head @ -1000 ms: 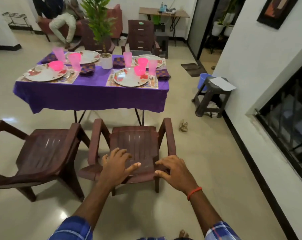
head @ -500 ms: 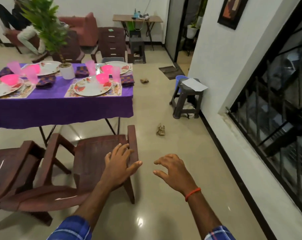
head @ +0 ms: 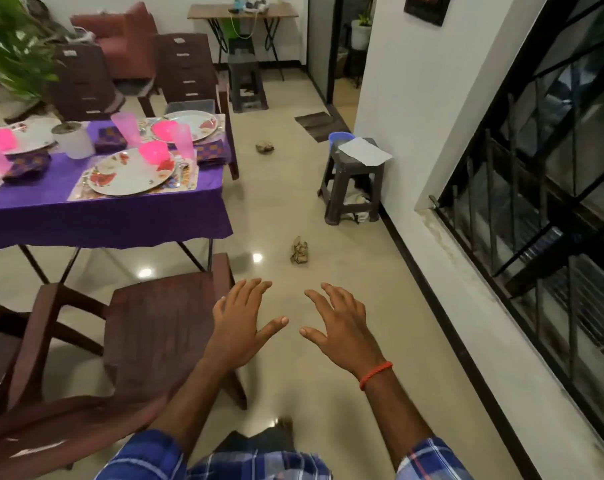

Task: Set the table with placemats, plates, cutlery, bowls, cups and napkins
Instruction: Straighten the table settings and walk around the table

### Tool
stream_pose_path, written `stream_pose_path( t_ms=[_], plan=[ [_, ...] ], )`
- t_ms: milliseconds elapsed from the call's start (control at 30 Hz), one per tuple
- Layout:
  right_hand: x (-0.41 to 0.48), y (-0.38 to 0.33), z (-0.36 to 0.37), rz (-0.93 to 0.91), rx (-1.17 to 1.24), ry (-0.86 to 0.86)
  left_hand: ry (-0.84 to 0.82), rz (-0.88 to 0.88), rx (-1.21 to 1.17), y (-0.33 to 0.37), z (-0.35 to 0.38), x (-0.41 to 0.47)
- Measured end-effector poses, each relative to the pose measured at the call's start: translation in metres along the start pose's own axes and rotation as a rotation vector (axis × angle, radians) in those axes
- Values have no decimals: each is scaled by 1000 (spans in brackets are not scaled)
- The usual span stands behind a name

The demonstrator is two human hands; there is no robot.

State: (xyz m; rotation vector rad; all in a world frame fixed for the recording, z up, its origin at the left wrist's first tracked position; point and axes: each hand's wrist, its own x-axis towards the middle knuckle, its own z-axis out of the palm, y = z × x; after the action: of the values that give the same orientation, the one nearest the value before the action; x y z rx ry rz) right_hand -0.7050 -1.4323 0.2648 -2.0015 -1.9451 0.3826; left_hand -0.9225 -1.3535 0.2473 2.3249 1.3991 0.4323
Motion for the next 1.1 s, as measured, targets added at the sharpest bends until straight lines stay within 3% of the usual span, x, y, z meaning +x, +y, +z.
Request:
stream_pose_path(
  t_ms=[300,700,1100],
  plan=[
    [80,73,-23,38,-46,-45,-24,24,-45,26,42,126],
    [225,138,-62,88,-32,-80,-7,37,-24,39,32,286],
    [418,230,-93,10,-18,-121,8,-41,55,31,57,471]
  ],
)
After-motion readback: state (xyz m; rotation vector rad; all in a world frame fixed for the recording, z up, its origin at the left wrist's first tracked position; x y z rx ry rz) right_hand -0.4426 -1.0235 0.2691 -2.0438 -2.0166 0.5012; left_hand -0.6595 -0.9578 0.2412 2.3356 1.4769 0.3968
